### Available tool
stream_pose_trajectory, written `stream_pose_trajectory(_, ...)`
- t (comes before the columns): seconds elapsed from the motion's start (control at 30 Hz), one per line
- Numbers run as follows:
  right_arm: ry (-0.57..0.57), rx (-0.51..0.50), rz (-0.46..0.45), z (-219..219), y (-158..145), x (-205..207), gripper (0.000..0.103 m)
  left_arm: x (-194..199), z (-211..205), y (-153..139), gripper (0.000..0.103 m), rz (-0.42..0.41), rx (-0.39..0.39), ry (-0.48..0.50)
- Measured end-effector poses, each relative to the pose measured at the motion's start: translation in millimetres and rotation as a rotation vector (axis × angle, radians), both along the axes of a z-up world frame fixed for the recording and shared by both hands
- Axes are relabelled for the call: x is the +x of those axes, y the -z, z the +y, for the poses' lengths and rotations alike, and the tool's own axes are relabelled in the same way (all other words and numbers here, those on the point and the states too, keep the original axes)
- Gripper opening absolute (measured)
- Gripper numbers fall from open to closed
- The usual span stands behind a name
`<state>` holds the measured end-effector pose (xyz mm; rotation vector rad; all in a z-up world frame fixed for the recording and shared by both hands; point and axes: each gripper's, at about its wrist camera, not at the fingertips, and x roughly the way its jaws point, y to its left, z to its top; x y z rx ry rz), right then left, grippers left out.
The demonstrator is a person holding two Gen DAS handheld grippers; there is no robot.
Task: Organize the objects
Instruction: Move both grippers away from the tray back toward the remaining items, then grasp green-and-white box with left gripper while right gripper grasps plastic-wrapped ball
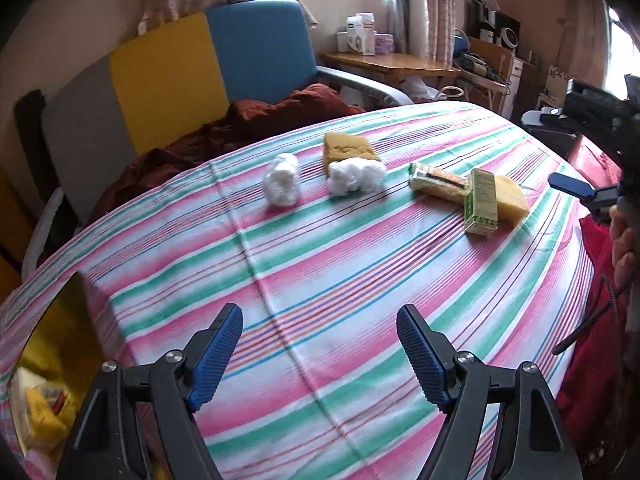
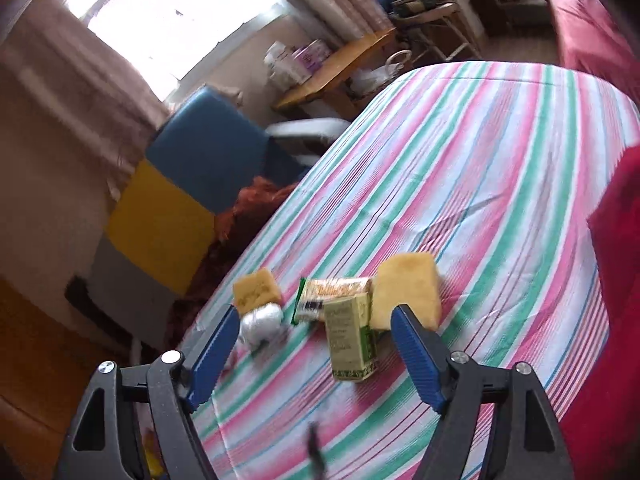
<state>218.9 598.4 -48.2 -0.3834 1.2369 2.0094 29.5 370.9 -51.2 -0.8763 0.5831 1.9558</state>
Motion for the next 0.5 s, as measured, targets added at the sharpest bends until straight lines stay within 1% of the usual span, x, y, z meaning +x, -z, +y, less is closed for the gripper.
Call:
stream_pose_trajectory(0.07,0.040,-0.018,0.034,3.4,2.6,8.8,0.084,0.3,11.5,0.5,0.080,-0.017,0.003,0.022)
stream_pose_trajectory(0.13,0.052,-0.037,0.057,6.4,5.1,12.9,0.084,2.5,25.8,0.3,0.080,-0.036,0.011,0.051)
stream_pose_trajectory(0.27,0.053,-0.042,0.080,7.8,5.8,14.5,0.084,11.2,56.4,0.2,0.080,-0.065,0.038,0.136)
stream_pose_trajectory(0.4,0.043,-0.051,0.099,8.8,6.6,14.1,0.084,17.9,90.6,5.4,0.076,-0.109,0.044,0.213)
stream_pose_trajectory(0.5,0.032,-0.061,0.112,10.2,7.9,14.1,0.084,25.2,112.5,9.0,0.076,-0.123,0.043,0.266)
